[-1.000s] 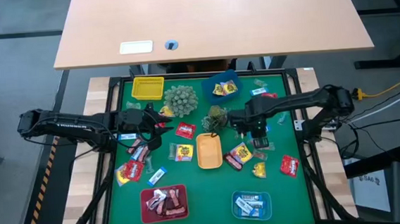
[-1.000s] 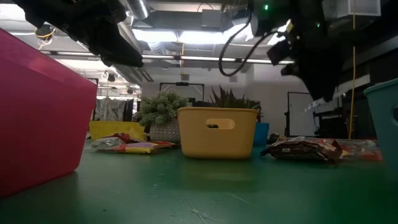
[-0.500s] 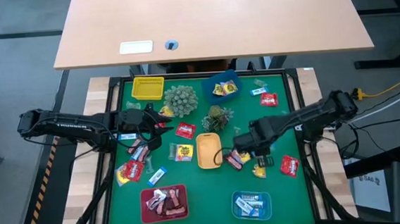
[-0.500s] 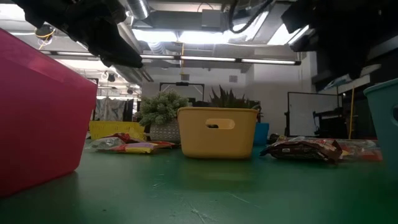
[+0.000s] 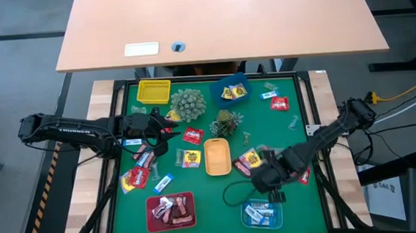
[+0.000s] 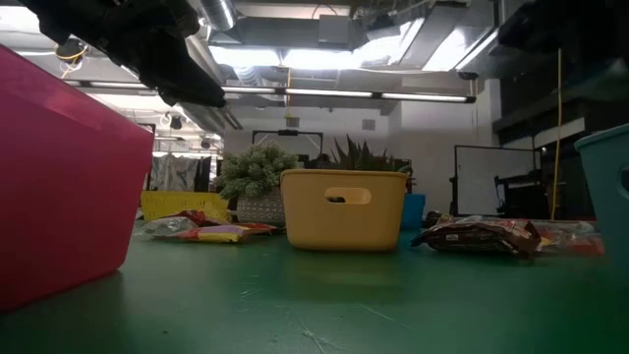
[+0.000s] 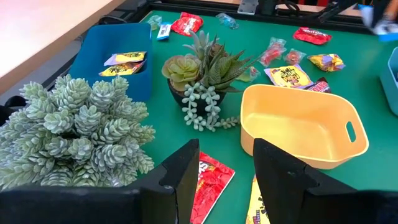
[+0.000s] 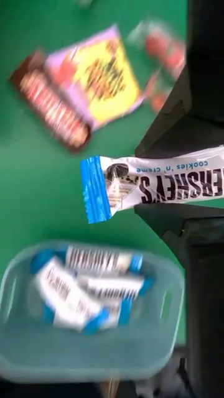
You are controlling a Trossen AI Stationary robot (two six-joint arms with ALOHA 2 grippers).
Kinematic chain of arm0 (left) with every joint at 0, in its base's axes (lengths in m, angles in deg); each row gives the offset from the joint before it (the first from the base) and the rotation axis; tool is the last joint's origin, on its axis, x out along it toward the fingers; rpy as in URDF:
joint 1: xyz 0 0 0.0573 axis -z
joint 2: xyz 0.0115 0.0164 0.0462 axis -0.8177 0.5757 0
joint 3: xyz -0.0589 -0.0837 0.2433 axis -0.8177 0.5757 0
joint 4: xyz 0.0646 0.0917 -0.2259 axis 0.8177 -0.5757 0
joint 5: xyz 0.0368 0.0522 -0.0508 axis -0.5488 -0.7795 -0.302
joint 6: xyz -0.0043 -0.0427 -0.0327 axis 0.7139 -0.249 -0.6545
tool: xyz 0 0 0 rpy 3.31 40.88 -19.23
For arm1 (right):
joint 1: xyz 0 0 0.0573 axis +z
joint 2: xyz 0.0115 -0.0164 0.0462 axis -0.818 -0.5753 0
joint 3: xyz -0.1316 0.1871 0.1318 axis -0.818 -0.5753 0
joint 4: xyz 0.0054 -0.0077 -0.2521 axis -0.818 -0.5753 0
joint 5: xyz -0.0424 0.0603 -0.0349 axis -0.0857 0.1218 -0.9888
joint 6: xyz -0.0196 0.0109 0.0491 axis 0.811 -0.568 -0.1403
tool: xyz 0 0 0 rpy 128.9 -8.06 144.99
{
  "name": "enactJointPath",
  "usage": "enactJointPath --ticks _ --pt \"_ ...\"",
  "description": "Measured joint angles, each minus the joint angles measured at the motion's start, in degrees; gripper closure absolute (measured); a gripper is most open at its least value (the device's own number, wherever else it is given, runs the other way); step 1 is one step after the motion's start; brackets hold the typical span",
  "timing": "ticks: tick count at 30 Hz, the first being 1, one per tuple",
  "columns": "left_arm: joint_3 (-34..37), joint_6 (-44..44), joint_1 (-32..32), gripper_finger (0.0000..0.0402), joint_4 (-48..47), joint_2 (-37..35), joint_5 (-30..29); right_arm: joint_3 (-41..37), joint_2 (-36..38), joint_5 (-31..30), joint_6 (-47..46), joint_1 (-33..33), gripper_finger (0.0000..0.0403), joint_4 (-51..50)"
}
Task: Sort candy
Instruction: Put the blue chocolate bar into the light blue bin
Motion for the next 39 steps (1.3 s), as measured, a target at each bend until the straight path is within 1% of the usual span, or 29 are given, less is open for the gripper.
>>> enactJointPath --ticks 8,12,19,23,36,39 --pt "0.0 0.0 0.0 0.0263 0.0 0.0 0.0 0.0 0.0 2.23 -0.96 6.11 0.0294 13.22" --pt "0.0 0.0 0.0 0.0263 0.0 0.0 0.0 0.0 0.0 2.29 -0.51 7.35 0.0294 16.81" --pt "0.0 0.0 0.0 0.0263 0.0 0.0 0.0 -0.02 0.0 2.88 -0.53 7.89 0.0294 17.71" --pt "0.0 0.0 0.0 0.0263 -0.02 0.0 0.0 -0.02 0.0 4.54 -0.53 7.89 0.0294 17.71" --pt "0.0 0.0 0.0 0.0263 -0.02 0.0 0.0 -0.02 0.0 4.55 -0.53 7.87 0.0294 17.71" --pt "0.0 0.0 0.0 0.0263 -0.02 0.0 0.0 -0.02 0.0 4.52 -0.53 7.86 0.0281 17.71"
